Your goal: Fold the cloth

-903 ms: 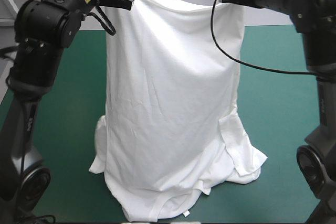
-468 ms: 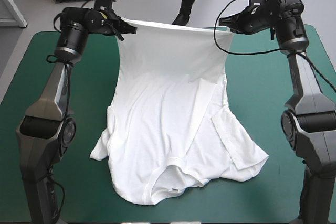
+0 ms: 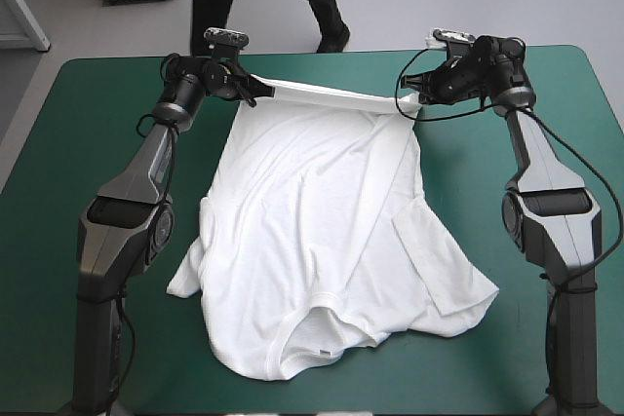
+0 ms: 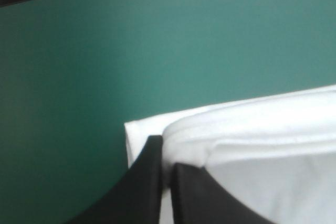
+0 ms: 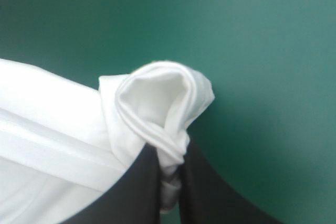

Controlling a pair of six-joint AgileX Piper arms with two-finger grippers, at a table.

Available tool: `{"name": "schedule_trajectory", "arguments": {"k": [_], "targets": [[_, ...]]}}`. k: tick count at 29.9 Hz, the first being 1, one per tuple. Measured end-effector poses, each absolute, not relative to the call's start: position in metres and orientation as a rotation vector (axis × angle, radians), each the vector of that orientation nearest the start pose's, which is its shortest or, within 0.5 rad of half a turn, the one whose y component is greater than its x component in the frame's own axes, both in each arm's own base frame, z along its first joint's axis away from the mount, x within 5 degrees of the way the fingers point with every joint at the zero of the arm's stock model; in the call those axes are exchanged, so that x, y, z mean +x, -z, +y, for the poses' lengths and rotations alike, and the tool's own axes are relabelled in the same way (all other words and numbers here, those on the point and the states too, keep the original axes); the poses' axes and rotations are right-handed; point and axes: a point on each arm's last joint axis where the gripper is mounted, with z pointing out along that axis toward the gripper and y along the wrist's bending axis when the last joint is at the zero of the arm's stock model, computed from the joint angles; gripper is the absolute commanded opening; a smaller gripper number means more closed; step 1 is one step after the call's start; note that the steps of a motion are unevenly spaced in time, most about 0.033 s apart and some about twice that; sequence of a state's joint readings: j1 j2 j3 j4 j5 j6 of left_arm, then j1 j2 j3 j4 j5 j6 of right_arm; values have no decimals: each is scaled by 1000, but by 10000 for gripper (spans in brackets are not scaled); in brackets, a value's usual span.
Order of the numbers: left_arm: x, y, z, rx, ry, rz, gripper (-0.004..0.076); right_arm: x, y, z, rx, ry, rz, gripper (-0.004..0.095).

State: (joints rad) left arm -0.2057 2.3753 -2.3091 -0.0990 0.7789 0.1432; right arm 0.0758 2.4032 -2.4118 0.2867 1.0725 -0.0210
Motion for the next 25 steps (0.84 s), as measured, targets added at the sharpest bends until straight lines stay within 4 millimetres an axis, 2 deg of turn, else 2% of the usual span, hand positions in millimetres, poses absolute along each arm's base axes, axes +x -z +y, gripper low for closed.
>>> {"name": "schedule_trajectory", "arguments": {"k": [2, 5, 7, 9, 10, 12, 15, 18, 25], "targets": [[538, -247, -118, 355, 144, 2293, 11, 533, -252, 64, -39, -403, 2527, 68], [542, -240, -119, 346, 146, 2277, 109, 534, -250, 65, -57, -412, 2515, 255], [543, -238, -118, 341, 152, 2281, 219, 535, -251, 65, -66, -415, 2507, 418], [543, -237, -117, 335, 162, 2290, 351, 534, -252, 64, -70, -414, 2507, 540], [542, -237, -117, 328, 174, 2294, 413, 534, -253, 64, -74, -415, 2509, 569], [541, -237, -117, 345, 176, 2311, 492, 533, -256, 63, -74, -418, 2515, 558], [537, -242, -116, 384, 174, 2356, 491, 530, -267, 62, -87, -421, 2515, 532], [530, -260, -116, 432, 169, 2365, 461, 525, -284, 61, -116, -412, 2517, 515], [502, -337, -111, 494, 153, 2297, 373, 510, -333, 57, -135, -394, 2437, 507]]}}
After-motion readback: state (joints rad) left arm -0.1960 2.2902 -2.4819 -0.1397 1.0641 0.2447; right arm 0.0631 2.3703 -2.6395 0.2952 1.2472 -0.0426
